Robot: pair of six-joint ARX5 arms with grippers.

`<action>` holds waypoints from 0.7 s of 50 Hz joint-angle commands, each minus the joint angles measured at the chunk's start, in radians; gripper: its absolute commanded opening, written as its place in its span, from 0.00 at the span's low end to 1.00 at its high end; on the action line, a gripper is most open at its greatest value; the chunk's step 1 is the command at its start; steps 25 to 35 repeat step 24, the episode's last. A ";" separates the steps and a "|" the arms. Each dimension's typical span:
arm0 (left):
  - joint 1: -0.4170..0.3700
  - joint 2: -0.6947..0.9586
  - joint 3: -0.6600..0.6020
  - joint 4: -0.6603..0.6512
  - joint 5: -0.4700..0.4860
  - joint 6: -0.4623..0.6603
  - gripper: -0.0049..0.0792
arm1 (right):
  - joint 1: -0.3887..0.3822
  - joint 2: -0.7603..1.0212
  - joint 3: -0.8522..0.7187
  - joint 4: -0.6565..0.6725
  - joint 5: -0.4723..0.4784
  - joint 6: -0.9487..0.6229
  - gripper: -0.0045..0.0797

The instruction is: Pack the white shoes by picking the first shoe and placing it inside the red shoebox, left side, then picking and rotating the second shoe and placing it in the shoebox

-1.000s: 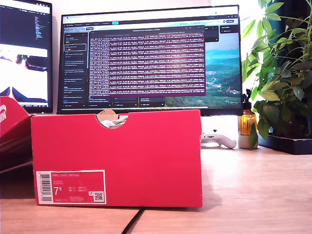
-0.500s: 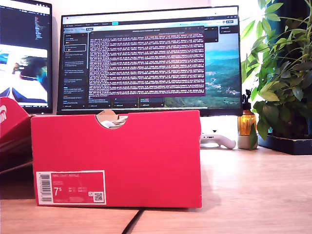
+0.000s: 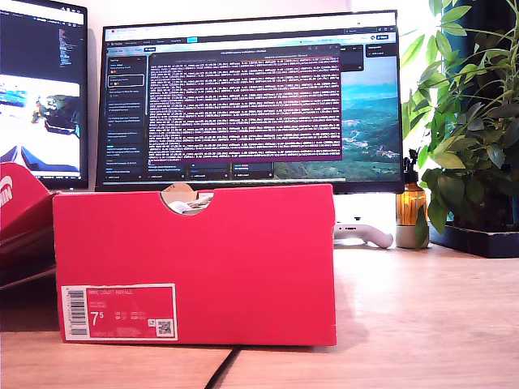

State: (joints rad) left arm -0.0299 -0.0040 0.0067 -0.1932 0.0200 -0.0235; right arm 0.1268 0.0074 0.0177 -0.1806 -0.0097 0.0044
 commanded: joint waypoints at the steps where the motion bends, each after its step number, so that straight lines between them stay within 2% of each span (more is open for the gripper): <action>1: 0.004 -0.006 -0.030 -0.015 -0.003 -0.003 0.04 | 0.003 -0.006 -0.009 0.009 0.012 0.014 0.04; 35: 0.004 -0.008 -0.030 -0.015 -0.002 -0.003 0.04 | 0.003 -0.006 -0.009 0.010 0.019 0.014 0.04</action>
